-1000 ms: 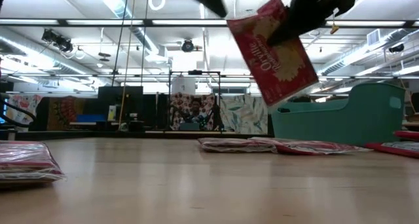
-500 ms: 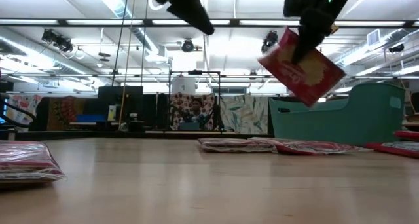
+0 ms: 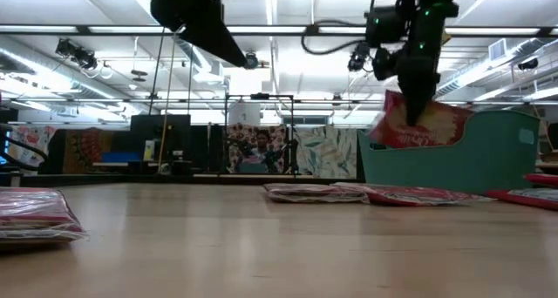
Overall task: Sort popcorn bags into baskets
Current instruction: Put the red popcorn bag into the green bin
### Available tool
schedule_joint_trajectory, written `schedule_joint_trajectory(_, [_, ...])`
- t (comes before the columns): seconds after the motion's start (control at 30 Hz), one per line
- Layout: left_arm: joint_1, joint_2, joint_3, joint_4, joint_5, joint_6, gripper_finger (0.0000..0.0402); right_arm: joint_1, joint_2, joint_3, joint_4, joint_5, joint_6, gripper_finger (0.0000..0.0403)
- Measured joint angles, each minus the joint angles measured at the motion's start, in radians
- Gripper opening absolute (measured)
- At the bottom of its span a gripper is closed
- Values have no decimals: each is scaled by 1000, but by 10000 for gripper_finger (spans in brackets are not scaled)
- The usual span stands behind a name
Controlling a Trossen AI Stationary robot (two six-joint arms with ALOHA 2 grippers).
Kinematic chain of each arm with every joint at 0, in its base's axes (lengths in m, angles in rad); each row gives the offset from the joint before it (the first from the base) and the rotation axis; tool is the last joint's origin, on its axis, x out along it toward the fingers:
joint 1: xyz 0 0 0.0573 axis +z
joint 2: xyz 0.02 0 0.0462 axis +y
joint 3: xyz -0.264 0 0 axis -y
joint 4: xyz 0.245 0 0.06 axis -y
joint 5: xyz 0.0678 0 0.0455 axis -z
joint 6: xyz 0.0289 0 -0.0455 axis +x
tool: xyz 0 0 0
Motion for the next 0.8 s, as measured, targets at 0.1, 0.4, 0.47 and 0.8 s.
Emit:
schedule_joint_trajectory(0.1, [-5, 2, -2, 0, 2, -3, 142, -39, 26, 0, -3, -16, -24, 83])
schedule_joint_trajectory(0.4, [1, 2, -2, 17, 31, 38, 142, -106, 17, 81, -175, 193, 55, 162])
schedule_joint_trajectory(0.47, [11, 9, -2, 24, 70, 38, 142, -102, -6, 113, -191, 242, 83, 168])
schedule_joint_trajectory(0.8, [11, 14, -2, 18, 464, -20, 142, 77, -208, 58, 106, 32, 48, 169])
